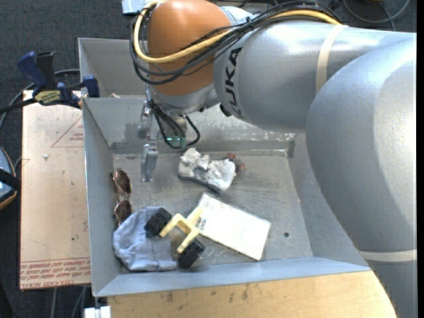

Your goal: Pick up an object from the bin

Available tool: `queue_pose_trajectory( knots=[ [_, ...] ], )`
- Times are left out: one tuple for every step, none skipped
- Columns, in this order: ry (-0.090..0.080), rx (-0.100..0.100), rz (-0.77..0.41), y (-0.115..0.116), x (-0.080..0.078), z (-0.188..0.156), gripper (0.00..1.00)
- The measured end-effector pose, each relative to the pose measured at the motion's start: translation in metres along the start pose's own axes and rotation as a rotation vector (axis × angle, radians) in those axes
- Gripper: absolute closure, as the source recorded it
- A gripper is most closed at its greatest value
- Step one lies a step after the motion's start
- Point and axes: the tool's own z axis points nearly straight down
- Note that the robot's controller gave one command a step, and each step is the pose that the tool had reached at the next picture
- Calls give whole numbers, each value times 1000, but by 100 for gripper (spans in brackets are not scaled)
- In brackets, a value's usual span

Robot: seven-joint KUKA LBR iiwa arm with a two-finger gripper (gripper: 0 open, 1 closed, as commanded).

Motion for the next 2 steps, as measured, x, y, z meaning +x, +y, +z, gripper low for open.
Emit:
queue_pose_trajectory(
  knots=[
    [-8,-1,4,-1,-2,-5,0],
    [-10,-1,-118,-28,16,40,0]
  ],
)
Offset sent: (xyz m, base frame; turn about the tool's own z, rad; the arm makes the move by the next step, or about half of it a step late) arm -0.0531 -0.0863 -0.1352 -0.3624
